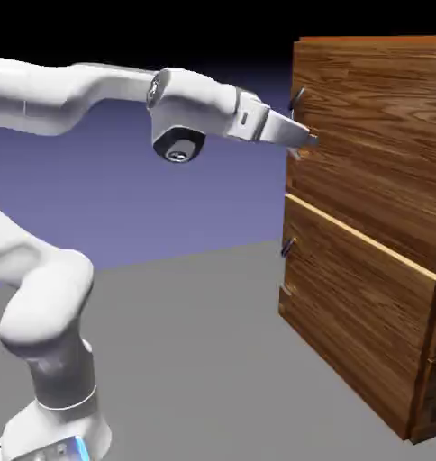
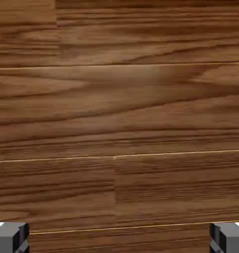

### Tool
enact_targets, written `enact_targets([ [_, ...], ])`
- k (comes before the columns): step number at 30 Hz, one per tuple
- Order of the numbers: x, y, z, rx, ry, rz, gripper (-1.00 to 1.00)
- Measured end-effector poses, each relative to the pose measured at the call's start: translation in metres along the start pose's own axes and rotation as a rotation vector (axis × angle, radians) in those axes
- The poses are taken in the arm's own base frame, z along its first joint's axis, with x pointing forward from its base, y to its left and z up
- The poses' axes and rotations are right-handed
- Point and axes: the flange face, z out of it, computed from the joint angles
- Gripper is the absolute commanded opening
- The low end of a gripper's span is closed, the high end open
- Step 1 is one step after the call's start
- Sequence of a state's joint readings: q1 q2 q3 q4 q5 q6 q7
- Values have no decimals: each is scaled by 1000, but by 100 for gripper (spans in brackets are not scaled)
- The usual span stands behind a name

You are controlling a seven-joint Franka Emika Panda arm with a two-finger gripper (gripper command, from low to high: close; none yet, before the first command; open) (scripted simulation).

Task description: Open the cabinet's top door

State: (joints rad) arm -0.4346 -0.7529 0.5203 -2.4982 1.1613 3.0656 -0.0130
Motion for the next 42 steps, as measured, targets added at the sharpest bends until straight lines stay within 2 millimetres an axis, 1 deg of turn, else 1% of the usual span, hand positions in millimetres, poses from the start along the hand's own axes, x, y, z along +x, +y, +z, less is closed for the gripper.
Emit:
enact_targets([
  [5,-5,-20,-8,51,54,1,0],
  [10,-18,-39,-11,97,100,-1,0],
  [15,-37,-56,-9,138,136,-6,0],
  [20,-63,-70,-1,171,162,-12,0],
  [27,-109,-84,21,205,180,-20,0],
  [34,-164,-89,52,220,179,-24,0],
  [36,-166,-89,54,221,178,-24,0],
  [40,-160,-98,92,220,178,-26,0],
  [41,-158,-100,101,221,178,-24,-100],
  [42,-158,-100,102,221,178,-24,-100],
])
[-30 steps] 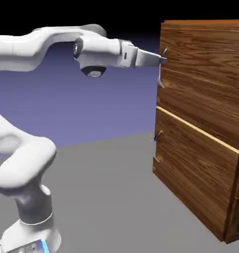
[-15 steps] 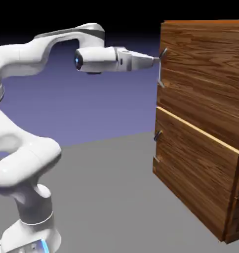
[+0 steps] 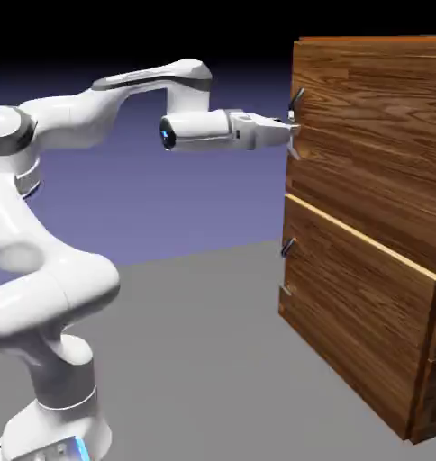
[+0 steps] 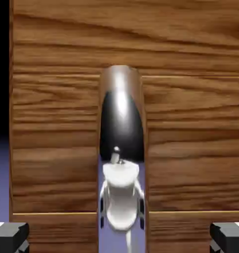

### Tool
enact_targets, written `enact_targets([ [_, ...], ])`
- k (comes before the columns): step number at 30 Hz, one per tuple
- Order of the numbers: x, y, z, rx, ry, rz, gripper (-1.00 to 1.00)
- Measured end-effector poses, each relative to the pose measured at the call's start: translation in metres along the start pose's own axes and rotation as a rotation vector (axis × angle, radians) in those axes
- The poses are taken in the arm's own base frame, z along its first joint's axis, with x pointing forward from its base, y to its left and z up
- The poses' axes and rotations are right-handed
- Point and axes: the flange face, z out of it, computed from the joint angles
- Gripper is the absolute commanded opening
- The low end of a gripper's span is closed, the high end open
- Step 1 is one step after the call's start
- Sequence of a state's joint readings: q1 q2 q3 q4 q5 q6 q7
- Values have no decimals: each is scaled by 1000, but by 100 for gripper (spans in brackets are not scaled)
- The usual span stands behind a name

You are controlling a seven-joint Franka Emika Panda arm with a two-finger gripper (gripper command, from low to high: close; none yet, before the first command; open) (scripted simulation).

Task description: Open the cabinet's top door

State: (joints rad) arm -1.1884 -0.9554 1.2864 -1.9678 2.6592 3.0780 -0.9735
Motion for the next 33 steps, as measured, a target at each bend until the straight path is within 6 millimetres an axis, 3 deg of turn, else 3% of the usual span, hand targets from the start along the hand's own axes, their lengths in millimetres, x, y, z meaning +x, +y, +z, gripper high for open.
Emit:
enact_targets([
  [1,0,0,0,0,0,0,-100],
  [16,37,37,-109,186,-185,-1,-100],
  [26,79,79,-182,328,-329,-1,-100],
  [33,112,112,-222,422,-422,1,-100],
])
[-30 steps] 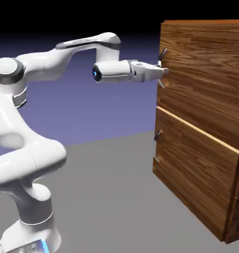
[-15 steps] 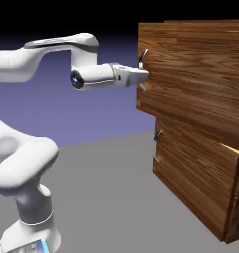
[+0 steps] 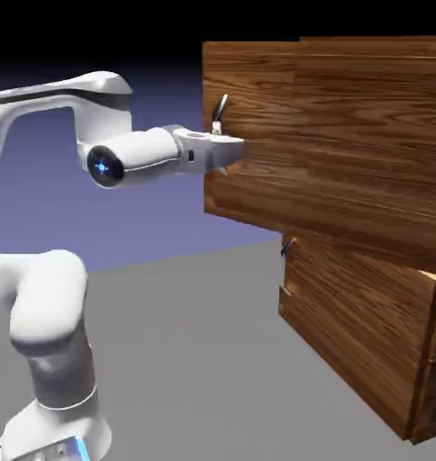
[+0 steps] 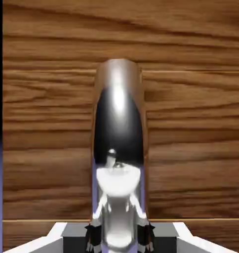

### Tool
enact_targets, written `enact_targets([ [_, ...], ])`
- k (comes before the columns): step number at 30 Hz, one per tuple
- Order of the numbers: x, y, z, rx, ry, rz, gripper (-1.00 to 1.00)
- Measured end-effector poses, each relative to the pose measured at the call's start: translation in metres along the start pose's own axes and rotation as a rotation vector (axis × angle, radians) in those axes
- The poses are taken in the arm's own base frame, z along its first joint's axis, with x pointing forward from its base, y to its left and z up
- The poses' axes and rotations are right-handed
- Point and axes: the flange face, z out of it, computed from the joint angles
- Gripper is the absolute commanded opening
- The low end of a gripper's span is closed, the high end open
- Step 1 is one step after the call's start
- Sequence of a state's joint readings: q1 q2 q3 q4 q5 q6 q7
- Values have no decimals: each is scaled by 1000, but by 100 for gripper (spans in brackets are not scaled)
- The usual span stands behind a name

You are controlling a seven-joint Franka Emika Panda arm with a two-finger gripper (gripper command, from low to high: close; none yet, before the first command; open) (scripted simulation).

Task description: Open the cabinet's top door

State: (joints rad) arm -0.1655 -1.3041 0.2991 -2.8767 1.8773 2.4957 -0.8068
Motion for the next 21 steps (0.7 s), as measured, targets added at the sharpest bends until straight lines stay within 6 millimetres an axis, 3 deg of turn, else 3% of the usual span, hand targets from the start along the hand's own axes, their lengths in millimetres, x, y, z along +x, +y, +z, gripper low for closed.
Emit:
enact_targets([
  [21,51,51,-136,235,-236,-1,-100],
])
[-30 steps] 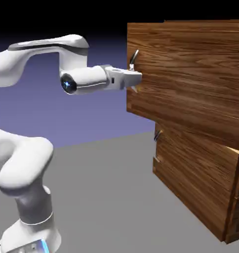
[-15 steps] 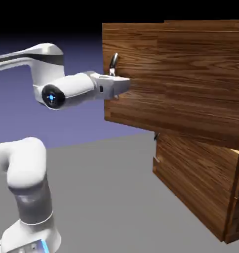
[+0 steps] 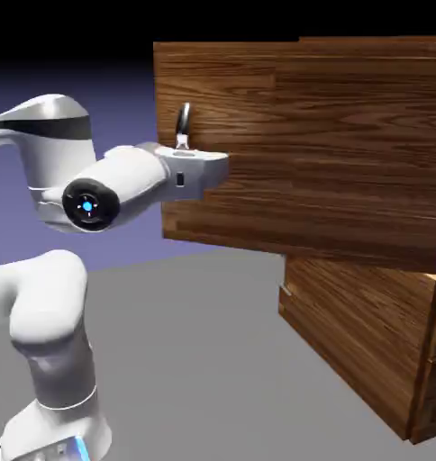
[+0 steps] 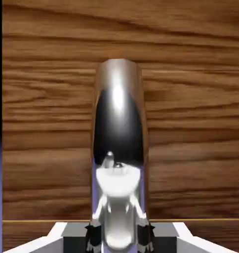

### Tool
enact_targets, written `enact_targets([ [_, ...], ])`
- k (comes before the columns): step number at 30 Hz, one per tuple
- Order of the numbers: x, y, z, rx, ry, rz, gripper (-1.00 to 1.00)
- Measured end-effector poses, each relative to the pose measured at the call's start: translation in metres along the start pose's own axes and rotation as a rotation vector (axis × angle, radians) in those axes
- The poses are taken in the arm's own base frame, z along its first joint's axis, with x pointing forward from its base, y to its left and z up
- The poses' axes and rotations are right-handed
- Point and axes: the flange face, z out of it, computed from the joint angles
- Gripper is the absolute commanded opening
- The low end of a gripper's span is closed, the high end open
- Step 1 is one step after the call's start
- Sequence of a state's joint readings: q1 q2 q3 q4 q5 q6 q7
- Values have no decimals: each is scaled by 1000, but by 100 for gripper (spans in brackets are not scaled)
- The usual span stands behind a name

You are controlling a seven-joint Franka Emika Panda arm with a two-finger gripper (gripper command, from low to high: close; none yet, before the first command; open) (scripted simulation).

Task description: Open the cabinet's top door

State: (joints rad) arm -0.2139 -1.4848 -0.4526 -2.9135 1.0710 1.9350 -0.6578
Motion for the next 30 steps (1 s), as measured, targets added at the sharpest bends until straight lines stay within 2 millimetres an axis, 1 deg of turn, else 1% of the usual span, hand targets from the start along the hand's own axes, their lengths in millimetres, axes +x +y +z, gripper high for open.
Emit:
enact_targets([
  [4,9,9,-33,53,-53,0,-100],
  [8,21,21,-70,115,-115,0,-100],
  [13,42,42,-119,203,-203,0,-100],
  [17,60,60,-153,268,-268,0,-100],
  [23,88,88,-195,355,-355,0,-100],
  [30,121,121,-233,447,-447,0,-100],
])
